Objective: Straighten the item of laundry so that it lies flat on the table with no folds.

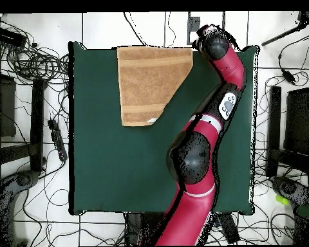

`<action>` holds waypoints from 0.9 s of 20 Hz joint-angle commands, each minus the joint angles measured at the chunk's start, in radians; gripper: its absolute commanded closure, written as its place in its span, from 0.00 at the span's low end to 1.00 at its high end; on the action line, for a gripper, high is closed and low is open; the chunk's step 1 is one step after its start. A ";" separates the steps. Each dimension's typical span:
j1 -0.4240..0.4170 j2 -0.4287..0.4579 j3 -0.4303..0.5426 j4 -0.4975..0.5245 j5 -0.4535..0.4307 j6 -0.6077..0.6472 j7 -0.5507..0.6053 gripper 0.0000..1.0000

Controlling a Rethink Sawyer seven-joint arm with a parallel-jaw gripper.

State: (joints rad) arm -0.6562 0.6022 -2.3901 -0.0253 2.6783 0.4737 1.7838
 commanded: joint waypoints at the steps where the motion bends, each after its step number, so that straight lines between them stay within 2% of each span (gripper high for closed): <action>1: 0.061 -0.079 -0.091 0.126 -0.400 0.447 0.196 0.00; 4: 0.095 -0.069 -0.007 0.149 -0.463 0.451 0.251 0.00; 6: 0.134 -0.062 0.088 0.180 -0.533 0.483 0.274 0.00; 11: 0.300 -0.039 0.359 0.364 -0.701 0.569 0.281 0.00; 18: 0.521 -0.053 0.610 0.606 -0.832 0.584 0.270 0.00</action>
State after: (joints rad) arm -0.3190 0.5179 -2.0225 0.4067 1.9847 0.9195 1.7842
